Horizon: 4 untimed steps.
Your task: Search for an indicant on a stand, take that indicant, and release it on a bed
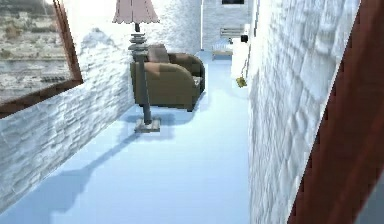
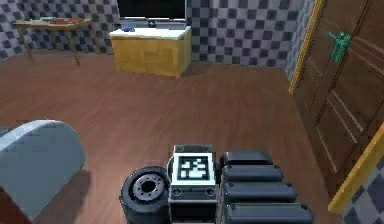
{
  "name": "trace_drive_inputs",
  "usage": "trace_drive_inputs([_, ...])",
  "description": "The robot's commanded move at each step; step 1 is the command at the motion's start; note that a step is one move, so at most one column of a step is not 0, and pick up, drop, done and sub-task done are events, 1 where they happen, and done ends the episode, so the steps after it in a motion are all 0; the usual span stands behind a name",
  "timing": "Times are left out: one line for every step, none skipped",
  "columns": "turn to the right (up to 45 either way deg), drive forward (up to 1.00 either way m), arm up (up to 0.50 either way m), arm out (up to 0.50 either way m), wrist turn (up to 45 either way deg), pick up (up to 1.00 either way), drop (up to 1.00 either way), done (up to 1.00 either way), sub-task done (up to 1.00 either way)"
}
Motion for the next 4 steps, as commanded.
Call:
trace_drive_inputs([3.0, 0.00, 0.00, 0.00, 0.0, 0.00, 0.00, 0.00, 0.00])
trace_drive_inputs([-33.0, 0.00, 0.00, 0.00, 0.0, 0.00, 0.00, 0.00, 0.00])
trace_drive_inputs([0.0, 0.40, 0.00, 0.00, 0.0, 0.00, 0.00, 0.00, 0.00])
trace_drive_inputs([45.0, 0.00, 0.00, 0.00, 0.0, 0.00, 0.00, 0.00, 0.00])
